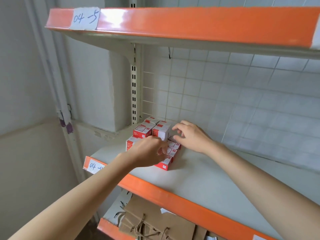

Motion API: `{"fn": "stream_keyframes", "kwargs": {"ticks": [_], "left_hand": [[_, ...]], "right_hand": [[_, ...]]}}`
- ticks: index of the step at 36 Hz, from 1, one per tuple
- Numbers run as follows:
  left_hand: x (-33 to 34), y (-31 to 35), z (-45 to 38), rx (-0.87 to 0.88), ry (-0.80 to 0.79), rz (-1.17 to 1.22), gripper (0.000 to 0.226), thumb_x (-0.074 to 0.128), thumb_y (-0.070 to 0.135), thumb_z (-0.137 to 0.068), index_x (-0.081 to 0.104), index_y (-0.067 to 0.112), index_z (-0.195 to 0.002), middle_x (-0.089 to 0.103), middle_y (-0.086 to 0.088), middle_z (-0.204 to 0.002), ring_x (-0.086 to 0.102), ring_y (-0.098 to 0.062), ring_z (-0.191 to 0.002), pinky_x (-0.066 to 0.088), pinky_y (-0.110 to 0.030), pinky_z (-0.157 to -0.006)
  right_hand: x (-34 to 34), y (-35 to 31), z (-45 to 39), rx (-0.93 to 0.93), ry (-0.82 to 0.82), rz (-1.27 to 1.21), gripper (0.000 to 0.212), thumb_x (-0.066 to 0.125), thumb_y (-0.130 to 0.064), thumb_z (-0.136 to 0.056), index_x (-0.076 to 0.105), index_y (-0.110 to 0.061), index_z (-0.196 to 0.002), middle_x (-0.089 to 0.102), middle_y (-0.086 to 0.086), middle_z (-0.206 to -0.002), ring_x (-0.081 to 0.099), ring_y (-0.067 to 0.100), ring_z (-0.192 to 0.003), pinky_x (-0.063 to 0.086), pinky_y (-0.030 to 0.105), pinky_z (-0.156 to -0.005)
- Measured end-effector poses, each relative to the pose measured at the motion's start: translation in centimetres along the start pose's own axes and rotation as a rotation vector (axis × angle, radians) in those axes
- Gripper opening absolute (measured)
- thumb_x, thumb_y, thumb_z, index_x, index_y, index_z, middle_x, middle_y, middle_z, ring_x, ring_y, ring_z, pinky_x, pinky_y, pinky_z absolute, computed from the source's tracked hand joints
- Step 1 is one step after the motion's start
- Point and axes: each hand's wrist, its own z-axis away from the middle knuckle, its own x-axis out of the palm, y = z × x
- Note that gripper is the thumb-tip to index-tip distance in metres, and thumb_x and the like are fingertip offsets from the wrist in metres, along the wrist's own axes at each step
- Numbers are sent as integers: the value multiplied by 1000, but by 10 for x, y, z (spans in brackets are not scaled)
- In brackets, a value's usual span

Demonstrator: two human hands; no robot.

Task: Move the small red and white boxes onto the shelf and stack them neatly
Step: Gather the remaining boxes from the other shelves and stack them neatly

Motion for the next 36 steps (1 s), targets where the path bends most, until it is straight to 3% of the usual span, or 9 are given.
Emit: {"fn": "stream_keyframes", "kwargs": {"ticks": [4,7,13,15,19,24,28,32,36], "left_hand": [[-4,-11,9,-46,19,-9,13,60,26,-89,68,17,-92,66,4,-91,49,-5,-70,46,-23,-67],[-7,-24,17,-82,33,-11,14,61,27,-88,69,17,-94,67,3,-91,49,-6,-70,46,-25,-69],[-13,-45,32,-126,44,25,11,62,27,-88,68,18,-90,62,9,-83,46,1,-63,46,-24,-69],[-15,-49,36,-136,53,23,12,61,28,-88,68,18,-90,57,12,-80,45,2,-62,43,-22,-68],[-17,-55,40,-138,68,11,16,61,29,-89,69,17,-94,65,6,-89,45,-4,-69,45,-23,-69],[-13,-53,32,-109,63,27,13,61,27,-88,69,17,-91,66,6,-88,45,-2,-62,36,-17,-63],[-9,-47,19,-82,51,37,13,60,27,-89,68,17,-89,64,6,-85,46,3,-60,37,-17,-63],[-1,-38,8,-42,39,25,13,58,26,-89,68,17,-90,63,7,-84,46,-3,-64,40,-19,-64],[8,-29,3,15,23,26,12,58,25,-90,67,16,-89,63,6,-86,45,4,-61,33,-8,-58]], "right_hand": [[11,-14,-19,-26,-1,-19,36,58,-26,-90,55,-14,-123,52,2,-115,47,13,-90,41,27,-87],[24,-28,-37,-28,-35,-21,40,58,-32,-90,52,-13,-125,50,3,-121,52,19,-105,42,30,-91],[50,-54,-68,-11,-21,120,57,54,-43,-90,43,-12,-136,39,6,-140,38,22,-128,35,36,-103],[58,-59,-73,-31,-31,227,57,49,-44,-92,42,-10,-137,34,9,-144,31,24,-133,29,38,-108],[70,-61,-71,-74,23,309,52,46,-37,-95,43,-5,-136,31,11,-146,25,24,-136,23,36,-110],[63,-51,-71,-53,54,82,55,59,-36,-86,43,-11,-133,41,5,-135,37,21,-126,35,33,-102],[33,-28,-65,56,66,-199,47,68,-31,-82,53,-13,-123,48,2,-118,49,15,-102,39,26,-87],[11,15,-48,132,94,-201,43,72,-27,-80,57,-13,-117,48,1,-112,47,12,-89,34,22,-77],[8,48,-29,222,53,-167,41,72,-21,-80,58,-11,-116,48,5,-113,48,13,-89,32,20,-76]]}}
